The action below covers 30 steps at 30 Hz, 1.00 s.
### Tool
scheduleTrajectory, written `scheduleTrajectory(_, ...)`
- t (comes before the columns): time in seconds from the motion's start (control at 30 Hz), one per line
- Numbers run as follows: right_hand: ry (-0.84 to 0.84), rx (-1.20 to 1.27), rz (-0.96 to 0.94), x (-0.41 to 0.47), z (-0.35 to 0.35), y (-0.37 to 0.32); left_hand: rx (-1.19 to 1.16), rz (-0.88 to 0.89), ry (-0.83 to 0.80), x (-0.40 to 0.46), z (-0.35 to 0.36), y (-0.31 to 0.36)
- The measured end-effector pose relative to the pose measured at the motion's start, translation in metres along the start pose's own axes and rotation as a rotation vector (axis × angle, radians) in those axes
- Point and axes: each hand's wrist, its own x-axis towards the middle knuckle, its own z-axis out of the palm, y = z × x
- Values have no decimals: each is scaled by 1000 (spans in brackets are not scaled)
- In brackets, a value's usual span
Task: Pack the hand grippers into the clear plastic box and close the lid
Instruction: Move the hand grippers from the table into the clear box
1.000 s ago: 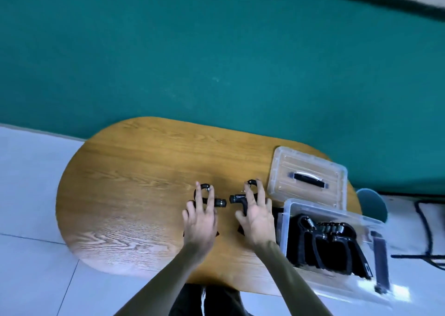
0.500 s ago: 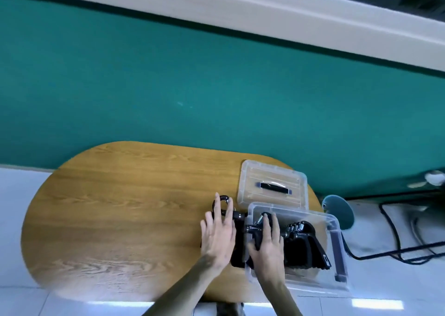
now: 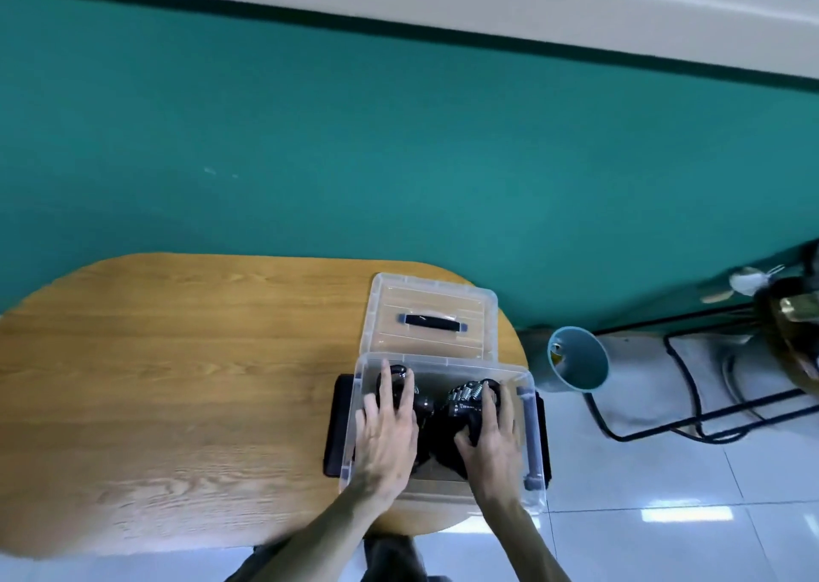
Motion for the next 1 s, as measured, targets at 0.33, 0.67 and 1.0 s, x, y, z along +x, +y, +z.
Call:
scheduleTrajectory(0.33, -124, -30, -125, 38, 5, 48, 127, -99, -130, 11, 29, 29)
scheduleTrajectory(0.67, -273, -32, -105, 40, 19, 67, 235, -170, -193, 12, 51, 36)
scheduleTrajectory(1.0, -258, -59, -129, 44, 35, 70, 241, -122, -265, 18, 51, 26)
